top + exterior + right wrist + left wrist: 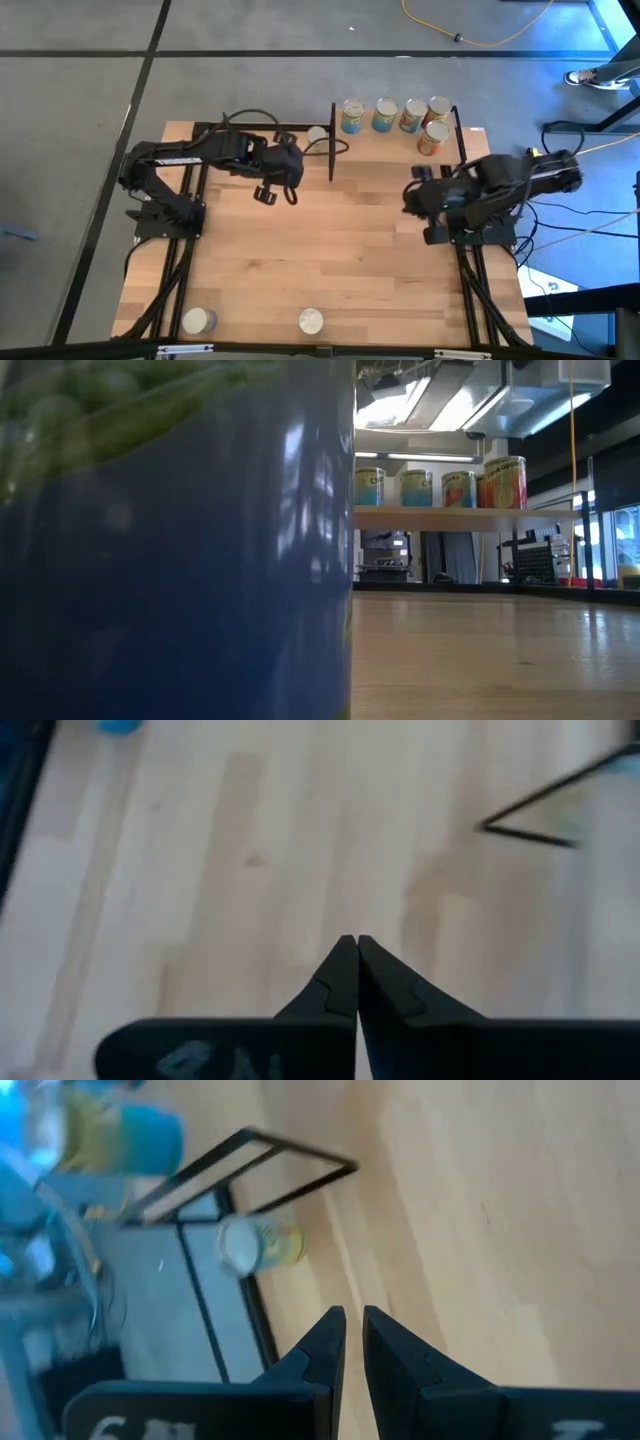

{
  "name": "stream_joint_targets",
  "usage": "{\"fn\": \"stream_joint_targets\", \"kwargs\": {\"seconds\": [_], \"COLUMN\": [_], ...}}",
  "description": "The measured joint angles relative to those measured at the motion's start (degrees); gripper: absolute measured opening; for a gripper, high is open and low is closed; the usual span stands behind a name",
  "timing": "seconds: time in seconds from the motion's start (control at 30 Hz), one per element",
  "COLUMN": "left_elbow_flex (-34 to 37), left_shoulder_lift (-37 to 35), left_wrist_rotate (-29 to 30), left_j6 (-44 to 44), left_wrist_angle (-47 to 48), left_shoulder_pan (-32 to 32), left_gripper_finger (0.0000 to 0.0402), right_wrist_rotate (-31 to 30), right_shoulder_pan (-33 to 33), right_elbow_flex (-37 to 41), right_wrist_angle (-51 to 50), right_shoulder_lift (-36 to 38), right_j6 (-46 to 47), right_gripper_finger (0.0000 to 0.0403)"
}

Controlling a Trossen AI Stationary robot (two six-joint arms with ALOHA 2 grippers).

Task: Pick and place cans onto a shelf
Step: Put the canned carrots on the shelf

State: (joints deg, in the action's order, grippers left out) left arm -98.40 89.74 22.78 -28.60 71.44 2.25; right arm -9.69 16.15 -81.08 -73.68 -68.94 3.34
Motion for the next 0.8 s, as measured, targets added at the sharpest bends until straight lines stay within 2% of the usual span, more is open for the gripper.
{"fn": "stream_joint_targets", "kwargs": {"seconds": [0.17, 0.33, 0.47, 0.57, 0.63, 0.8], "left_elbow_flex": [5.1, 10.0, 14.4, 17.3, 19.1, 21.2], "left_shoulder_lift": [0.0, 0.0, 0.0, 0.0, 0.0, 0.0], "left_wrist_rotate": [-4.3, -4.9, -12.8, -17.3, -17.7, -17.7], "left_j6": [-8.3, -16.8, -19.6, -21.1, -20.9, -13.2], "left_wrist_angle": [-7.9, -16.5, -25.4, -32.1, -36.7, -43.7], "left_shoulder_pan": [5.0, 10.3, 15.7, 19.5, 21.6, 24.6], "left_gripper_finger": [0.0034, 0.0034, 0.0034, 0.0034, 0.0034, 0.0034], "right_wrist_rotate": [-7.4, -10.0, -10.2, -10.2, -10.2, -10.3], "right_shoulder_pan": [0.4, 0.4, 0.4, 0.4, 0.4, 0.4], "right_elbow_flex": [-4.4, -6.5, -6.8, -6.8, -6.8, -6.8], "right_wrist_angle": [-4.2, -5.6, -5.6, -5.6, -5.6, -5.6], "right_shoulder_lift": [2.4, 5.1, 7.1, 8.4, 9.2, 10.5], "right_j6": [2.4, 2.5, 2.3, 2.3, 2.3, 2.3], "right_gripper_finger": [0.0007, 0.0006, 0.0006, 0.0005, 0.0006, 0.0007]}}
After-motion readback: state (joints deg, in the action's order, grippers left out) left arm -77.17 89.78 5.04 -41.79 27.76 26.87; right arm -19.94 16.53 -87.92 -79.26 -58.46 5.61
